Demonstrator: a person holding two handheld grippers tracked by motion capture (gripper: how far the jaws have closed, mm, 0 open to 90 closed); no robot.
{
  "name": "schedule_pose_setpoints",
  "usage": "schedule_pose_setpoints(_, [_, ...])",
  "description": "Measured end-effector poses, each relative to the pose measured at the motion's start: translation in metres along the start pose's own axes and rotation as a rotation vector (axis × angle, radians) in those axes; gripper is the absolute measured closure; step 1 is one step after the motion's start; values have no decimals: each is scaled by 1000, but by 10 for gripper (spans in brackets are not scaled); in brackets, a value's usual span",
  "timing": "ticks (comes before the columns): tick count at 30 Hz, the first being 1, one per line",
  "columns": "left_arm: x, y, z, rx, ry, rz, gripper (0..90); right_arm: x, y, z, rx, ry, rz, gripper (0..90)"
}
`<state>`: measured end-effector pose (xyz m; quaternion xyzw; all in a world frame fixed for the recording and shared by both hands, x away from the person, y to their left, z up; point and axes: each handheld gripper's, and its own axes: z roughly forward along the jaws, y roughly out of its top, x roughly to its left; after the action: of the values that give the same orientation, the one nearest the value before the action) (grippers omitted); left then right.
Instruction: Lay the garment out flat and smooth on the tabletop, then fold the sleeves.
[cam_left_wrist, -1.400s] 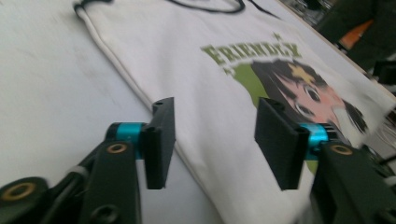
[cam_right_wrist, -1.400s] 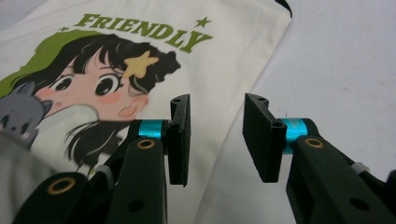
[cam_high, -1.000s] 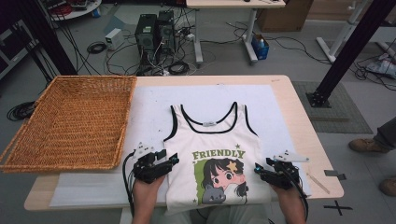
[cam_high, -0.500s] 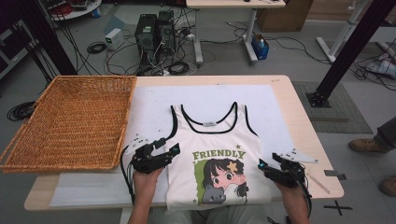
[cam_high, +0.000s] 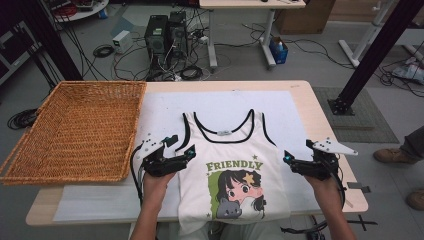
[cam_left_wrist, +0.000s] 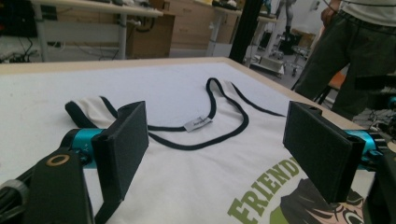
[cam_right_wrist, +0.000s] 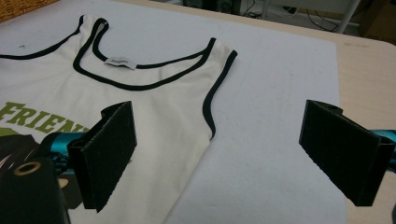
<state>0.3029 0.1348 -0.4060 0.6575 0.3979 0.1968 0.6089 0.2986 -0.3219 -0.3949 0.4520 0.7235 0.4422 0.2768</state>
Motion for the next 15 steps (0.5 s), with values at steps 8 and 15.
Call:
schedule_pose_setpoints(8, [3, 7, -1, 8, 16, -18, 219, -3, 4, 2, -3, 24, 6, 107])
schedule_pose_setpoints(15, [9, 19, 7, 25, 9, -22, 219, -5, 5, 7, 7, 28, 8, 107])
